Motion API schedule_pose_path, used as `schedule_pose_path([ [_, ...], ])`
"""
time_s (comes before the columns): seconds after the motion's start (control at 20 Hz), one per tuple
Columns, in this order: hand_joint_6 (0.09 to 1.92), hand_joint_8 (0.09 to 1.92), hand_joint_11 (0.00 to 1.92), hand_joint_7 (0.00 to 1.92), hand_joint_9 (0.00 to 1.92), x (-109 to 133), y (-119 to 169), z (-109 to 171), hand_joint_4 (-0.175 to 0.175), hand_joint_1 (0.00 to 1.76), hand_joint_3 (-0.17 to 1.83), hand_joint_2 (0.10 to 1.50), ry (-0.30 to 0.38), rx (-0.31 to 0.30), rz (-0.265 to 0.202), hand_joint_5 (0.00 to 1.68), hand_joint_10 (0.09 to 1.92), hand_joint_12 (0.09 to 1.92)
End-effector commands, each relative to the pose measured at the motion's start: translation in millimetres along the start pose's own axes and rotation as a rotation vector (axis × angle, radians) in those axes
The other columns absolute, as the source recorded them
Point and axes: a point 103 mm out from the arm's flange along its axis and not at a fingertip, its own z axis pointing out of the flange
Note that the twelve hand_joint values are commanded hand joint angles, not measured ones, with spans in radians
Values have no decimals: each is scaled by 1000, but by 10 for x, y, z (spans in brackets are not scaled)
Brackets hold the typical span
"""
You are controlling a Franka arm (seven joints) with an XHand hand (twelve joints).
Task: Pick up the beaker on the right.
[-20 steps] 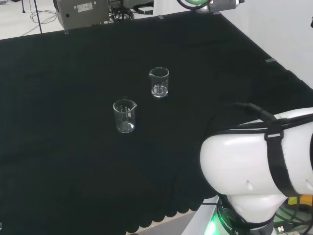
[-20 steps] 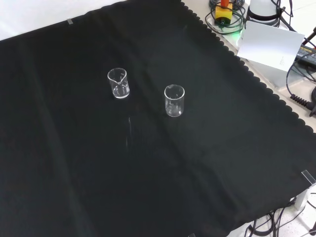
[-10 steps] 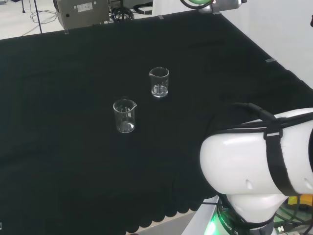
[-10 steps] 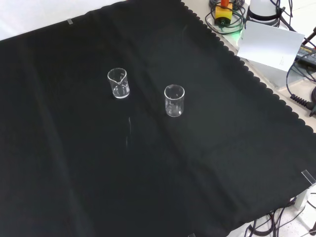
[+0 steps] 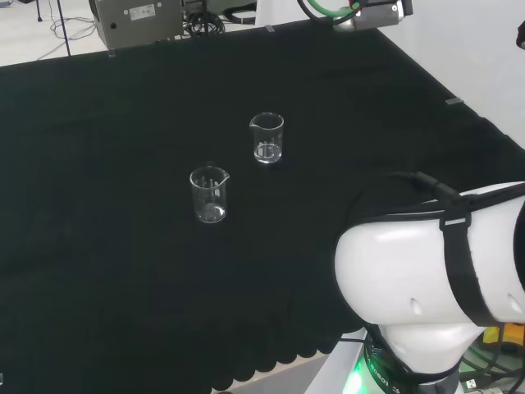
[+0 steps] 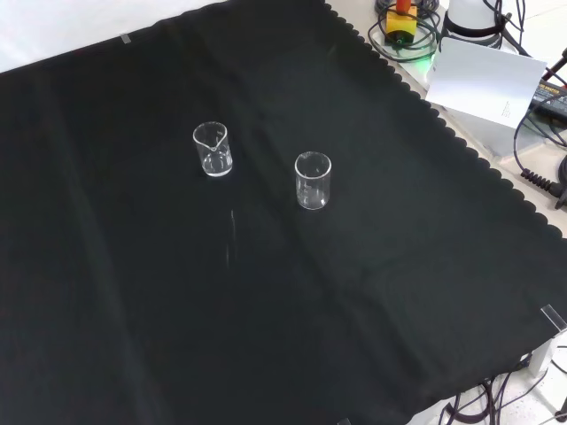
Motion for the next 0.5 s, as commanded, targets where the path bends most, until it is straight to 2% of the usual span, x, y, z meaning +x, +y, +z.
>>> schedule_pose_path([
  [0.05, 87, 575, 6, 54, 227, -175, 275, 431, -36, 325, 230, 1138, 29, 59, 26, 265, 739, 1431],
  [0.3, 87, 592, 9, 52, 230, -234, 723, 777, -33, 354, 228, 1107, 61, 102, 8, 246, 740, 1435],
  [0.5, 87, 612, 0, 69, 235, -282, 1130, 1028, -31, 392, 224, 1070, 103, 115, -33, 248, 744, 1438],
])
